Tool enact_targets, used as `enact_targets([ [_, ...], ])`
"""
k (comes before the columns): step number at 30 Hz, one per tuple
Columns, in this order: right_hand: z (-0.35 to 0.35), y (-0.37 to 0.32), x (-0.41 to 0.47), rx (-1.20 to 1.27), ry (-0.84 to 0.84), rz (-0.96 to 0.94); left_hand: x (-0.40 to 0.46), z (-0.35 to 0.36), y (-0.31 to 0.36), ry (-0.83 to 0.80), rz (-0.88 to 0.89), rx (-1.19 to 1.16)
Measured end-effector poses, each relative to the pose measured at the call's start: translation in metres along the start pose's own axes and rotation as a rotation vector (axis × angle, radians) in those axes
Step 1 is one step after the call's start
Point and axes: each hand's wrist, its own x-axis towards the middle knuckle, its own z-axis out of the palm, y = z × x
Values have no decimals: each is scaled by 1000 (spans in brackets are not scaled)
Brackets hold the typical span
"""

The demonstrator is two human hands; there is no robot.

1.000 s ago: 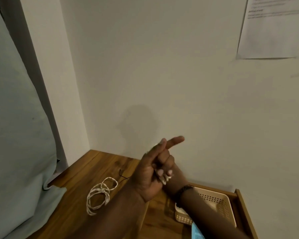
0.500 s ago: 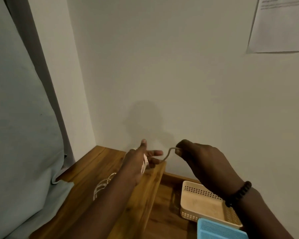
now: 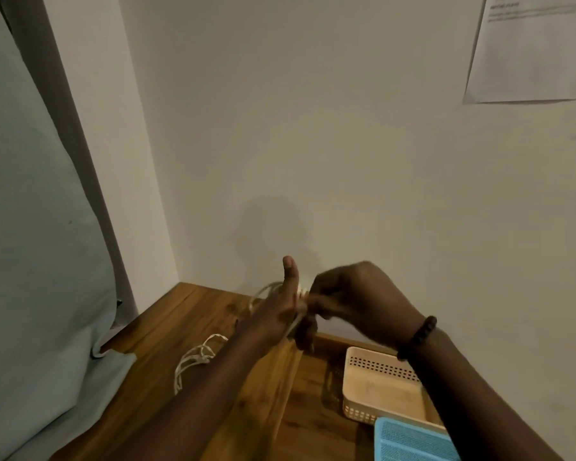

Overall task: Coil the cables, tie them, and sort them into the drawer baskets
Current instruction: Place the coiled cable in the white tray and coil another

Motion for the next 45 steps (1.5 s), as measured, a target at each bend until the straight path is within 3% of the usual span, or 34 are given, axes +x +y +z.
enact_targets([
  [2,-6,19,12,164,182,115,-9,8,-2,-314,39,-226],
  [5,2,38,23,396,285,280,-21,18,0,-459,97,-405],
  [10,44,39,5,889,117,340,-18,25,4,-165,297,-367],
  [12,54,42,-4,893,106,360,-14,20,1,-95,271,-350],
  [16,53,43,-12,1326,54,569,-13,10,-3,72,161,-197],
  [20,61,17,-13,1302,-70,566,-12,14,-3,89,158,-252],
  [26,77,-7,-9,1529,67,590,-15,4,-1,-132,52,-633],
  [31,82,-13,-7,1500,180,531,-16,3,1,-282,154,-592],
  [38,78,-11,-10,1418,132,439,-17,-3,3,-405,183,-583],
  [42,72,-14,-13,1568,71,403,-20,-2,2,-446,177,-581],
  [45,68,-9,-13,1582,128,391,-19,-1,5,-470,216,-550],
])
